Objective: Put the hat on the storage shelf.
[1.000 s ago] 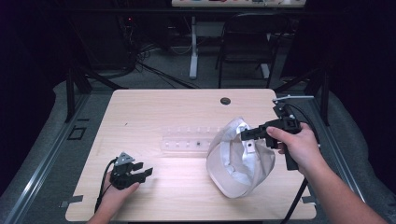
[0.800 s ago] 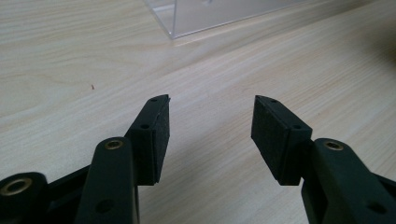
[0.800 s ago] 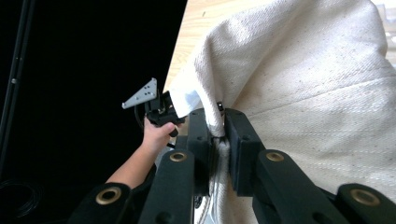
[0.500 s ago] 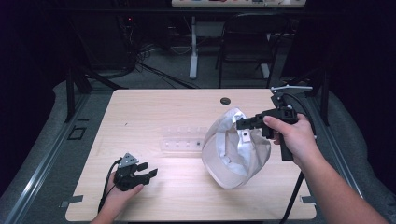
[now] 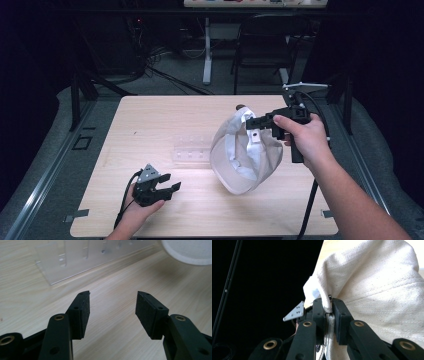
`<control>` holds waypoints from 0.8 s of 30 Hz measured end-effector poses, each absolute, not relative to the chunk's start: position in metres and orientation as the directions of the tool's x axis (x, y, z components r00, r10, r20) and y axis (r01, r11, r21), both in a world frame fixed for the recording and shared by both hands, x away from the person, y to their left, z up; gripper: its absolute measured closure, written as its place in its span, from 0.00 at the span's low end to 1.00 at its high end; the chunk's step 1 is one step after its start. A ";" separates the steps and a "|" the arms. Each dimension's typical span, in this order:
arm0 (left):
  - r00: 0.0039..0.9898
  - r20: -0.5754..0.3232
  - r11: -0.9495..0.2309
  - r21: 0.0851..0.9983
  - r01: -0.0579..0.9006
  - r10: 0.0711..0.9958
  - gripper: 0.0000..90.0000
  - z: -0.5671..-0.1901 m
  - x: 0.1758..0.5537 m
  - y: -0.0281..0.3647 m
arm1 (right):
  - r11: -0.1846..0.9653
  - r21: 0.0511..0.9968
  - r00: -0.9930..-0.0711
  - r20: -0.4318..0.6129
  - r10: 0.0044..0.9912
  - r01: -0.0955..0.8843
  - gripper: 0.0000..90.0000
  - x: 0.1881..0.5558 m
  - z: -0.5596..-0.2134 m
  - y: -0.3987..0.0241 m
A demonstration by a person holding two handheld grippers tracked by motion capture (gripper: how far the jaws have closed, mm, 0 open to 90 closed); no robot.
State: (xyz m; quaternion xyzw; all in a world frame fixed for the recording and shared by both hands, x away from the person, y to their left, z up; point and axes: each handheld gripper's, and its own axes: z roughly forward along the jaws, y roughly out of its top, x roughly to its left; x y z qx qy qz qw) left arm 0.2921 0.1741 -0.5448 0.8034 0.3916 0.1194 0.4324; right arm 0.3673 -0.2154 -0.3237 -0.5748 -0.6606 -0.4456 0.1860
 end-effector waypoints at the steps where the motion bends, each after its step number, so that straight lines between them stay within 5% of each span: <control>1: 0.672 -0.137 -0.328 0.791 0.516 0.728 0.51 -0.543 0.291 0.171 | -0.057 0.378 -0.273 0.757 0.593 0.924 0.91 0.368 -0.324 -0.215; 24: 0.780 -0.058 -0.395 0.837 0.379 0.623 0.52 -0.516 0.280 0.111 | -0.094 0.398 -0.265 0.751 0.605 0.912 0.91 0.390 -0.311 -0.196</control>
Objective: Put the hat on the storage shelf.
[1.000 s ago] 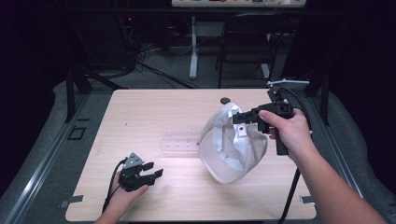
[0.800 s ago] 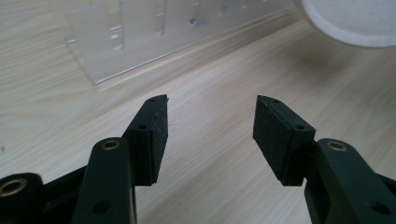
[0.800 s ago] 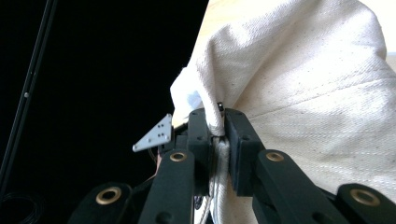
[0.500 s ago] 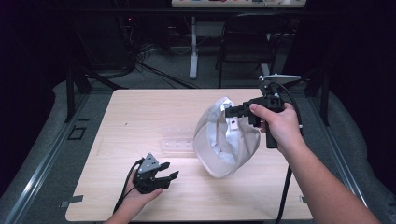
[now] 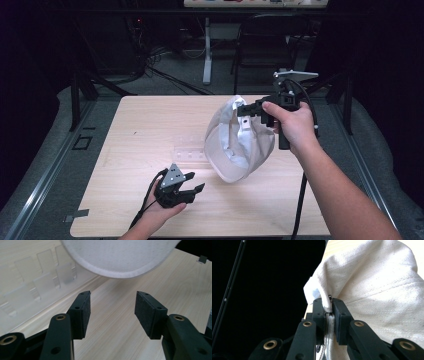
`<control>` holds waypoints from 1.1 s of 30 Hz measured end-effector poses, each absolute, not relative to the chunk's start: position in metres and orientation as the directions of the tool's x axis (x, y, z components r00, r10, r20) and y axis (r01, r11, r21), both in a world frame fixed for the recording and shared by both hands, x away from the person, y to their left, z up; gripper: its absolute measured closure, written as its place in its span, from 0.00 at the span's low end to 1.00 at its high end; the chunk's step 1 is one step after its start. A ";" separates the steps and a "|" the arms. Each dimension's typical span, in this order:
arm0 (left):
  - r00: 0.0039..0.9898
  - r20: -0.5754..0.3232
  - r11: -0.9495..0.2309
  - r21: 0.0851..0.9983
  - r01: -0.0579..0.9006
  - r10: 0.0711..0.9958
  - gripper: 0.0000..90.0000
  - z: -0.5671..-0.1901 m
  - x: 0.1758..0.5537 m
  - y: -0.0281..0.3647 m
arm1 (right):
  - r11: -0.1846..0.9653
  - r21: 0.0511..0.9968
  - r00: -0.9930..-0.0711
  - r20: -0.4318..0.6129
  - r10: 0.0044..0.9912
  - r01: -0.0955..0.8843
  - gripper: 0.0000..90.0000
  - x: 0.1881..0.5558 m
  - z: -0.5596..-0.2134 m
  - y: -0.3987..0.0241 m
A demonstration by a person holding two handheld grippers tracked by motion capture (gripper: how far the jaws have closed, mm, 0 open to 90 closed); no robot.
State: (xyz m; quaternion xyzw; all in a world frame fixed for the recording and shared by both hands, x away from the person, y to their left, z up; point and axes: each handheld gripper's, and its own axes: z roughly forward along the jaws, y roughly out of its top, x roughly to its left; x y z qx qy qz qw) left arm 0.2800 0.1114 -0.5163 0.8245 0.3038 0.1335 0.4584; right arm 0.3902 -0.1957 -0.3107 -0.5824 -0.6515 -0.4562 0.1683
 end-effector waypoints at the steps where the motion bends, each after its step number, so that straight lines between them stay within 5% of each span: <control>1: 0.782 -0.052 -0.400 0.837 0.373 0.621 0.52 -0.515 0.280 0.108 | -0.100 0.398 -0.261 0.750 0.607 0.912 0.91 0.391 -0.310 -0.195; 15: 0.804 -0.018 -0.405 0.857 0.319 0.595 0.50 -0.508 0.285 0.080 | -0.152 0.385 -0.226 0.770 0.596 0.910 0.91 0.410 -0.309 -0.193; 33: 0.761 0.195 -0.526 0.822 0.217 0.619 0.44 -0.504 0.295 0.029 | -0.233 0.362 -0.188 0.819 0.543 0.903 0.91 0.421 -0.319 -0.195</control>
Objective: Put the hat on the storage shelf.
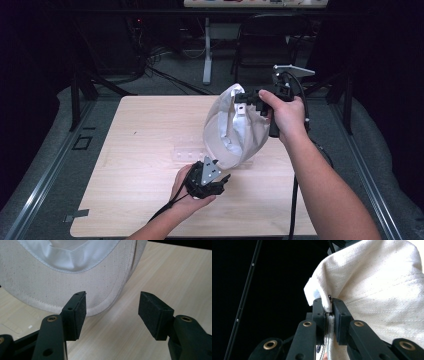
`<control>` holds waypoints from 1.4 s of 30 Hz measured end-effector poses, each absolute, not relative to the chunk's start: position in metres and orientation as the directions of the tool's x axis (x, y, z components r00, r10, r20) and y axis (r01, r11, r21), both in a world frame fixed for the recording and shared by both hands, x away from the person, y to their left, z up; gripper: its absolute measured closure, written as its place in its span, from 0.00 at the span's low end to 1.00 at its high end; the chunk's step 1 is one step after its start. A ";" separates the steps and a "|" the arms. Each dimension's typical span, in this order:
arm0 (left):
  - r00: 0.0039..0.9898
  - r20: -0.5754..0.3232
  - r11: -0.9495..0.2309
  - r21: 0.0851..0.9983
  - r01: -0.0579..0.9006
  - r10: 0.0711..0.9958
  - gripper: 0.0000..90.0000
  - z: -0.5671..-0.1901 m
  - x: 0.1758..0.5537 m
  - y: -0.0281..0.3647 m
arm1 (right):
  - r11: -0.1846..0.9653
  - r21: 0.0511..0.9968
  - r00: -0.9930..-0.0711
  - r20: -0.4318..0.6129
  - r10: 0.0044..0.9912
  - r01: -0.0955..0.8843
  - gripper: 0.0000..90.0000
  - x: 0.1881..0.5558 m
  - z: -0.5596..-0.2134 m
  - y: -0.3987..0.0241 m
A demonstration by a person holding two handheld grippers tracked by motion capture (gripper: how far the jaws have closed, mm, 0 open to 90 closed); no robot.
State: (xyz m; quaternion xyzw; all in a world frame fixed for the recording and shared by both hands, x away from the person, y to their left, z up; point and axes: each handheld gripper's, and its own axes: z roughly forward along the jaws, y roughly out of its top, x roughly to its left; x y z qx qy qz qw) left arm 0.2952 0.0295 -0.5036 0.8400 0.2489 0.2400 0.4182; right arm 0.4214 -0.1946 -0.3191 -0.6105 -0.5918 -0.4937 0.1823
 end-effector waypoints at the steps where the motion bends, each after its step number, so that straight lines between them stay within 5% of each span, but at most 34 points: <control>1: 0.757 0.198 -0.528 0.820 0.220 0.623 0.44 -0.504 0.296 0.026 | -0.230 0.362 -0.189 0.817 0.544 0.903 0.91 0.421 -0.319 -0.195; 6: 0.726 0.215 -0.543 0.802 0.251 0.653 0.46 -0.508 0.304 0.011 | -0.234 0.360 -0.186 0.820 0.541 0.903 0.91 0.421 -0.319 -0.193; 12: 0.710 0.241 -0.547 0.803 0.237 0.661 0.74 -0.504 0.306 0.016 | -0.240 0.368 -0.193 0.821 0.537 0.898 0.91 0.420 -0.317 -0.194; 19: 0.739 0.196 -0.511 0.829 0.226 0.645 0.85 -0.498 0.315 0.036 | -0.249 0.381 -0.198 0.817 0.541 0.891 0.91 0.418 -0.314 -0.197; 42: 0.781 -0.020 -0.356 0.883 0.307 0.624 0.90 -0.506 0.358 0.069 | -0.224 0.389 -0.205 0.797 0.569 0.894 0.91 0.426 -0.323 -0.182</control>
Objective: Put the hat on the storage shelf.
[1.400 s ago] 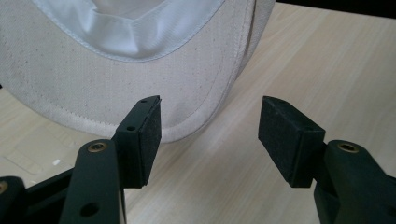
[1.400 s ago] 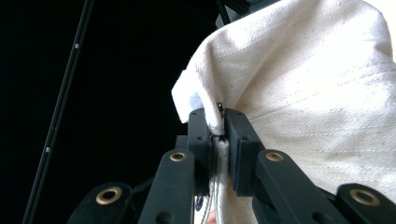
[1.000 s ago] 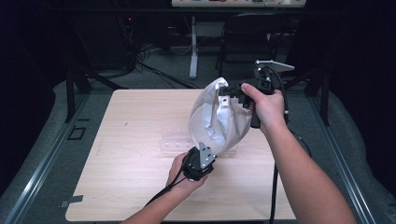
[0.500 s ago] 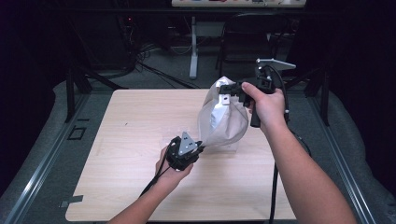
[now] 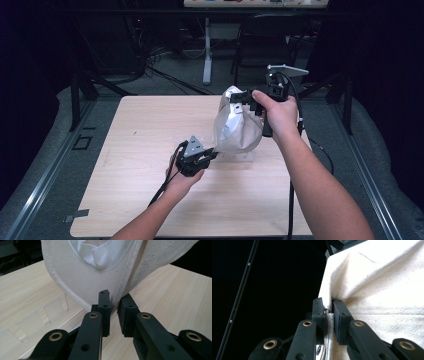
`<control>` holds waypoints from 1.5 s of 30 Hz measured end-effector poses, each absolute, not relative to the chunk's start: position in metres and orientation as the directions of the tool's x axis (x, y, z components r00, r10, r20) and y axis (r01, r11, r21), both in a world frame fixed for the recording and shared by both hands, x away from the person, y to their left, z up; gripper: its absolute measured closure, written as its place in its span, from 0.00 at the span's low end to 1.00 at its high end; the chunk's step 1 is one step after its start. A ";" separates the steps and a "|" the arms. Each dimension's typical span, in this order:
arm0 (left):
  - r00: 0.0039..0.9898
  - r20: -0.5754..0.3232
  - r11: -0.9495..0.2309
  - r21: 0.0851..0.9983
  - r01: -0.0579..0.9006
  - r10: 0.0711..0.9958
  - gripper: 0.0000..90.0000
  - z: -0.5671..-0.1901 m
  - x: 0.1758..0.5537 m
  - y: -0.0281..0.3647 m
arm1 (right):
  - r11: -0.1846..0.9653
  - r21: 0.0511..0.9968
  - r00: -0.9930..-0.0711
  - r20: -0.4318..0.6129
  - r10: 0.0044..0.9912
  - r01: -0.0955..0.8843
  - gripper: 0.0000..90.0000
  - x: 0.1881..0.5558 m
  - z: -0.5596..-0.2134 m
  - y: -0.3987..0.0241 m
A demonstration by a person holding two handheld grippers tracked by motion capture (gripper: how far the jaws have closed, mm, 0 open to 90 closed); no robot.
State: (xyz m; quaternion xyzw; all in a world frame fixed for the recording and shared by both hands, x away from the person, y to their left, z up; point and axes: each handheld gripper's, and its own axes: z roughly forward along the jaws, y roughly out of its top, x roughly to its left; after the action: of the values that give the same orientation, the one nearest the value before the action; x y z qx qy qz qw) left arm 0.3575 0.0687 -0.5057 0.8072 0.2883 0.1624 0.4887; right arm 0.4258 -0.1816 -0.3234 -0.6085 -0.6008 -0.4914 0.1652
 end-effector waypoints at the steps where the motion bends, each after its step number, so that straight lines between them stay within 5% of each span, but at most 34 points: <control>1: 0.781 -0.022 -0.353 0.884 0.307 0.624 0.90 -0.506 0.358 0.069 | -0.224 0.388 -0.203 0.797 0.569 0.894 0.91 0.426 -0.324 -0.181; 22: 0.772 -0.102 -0.310 0.877 0.367 0.627 0.90 -0.518 0.364 0.087 | -0.188 0.383 -0.214 0.788 0.578 0.904 0.91 0.432 -0.330 -0.158; 33: 0.753 0.065 -0.406 0.871 0.277 0.654 0.68 -0.503 0.339 0.075 | -0.182 0.377 -0.219 0.798 0.562 0.908 0.91 0.435 -0.338 -0.150; 45: 0.733 0.092 -0.414 0.869 0.272 0.674 0.92 -0.494 0.338 0.073 | -0.179 0.372 -0.220 0.803 0.554 0.911 0.91 0.434 -0.339 -0.149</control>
State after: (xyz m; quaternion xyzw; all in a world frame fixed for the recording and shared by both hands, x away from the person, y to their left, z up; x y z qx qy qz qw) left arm 0.3380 0.0727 -0.4937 0.8114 0.2913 0.2204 0.4563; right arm 0.4344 -0.1489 -0.3391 -0.5967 -0.6136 -0.4831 0.1847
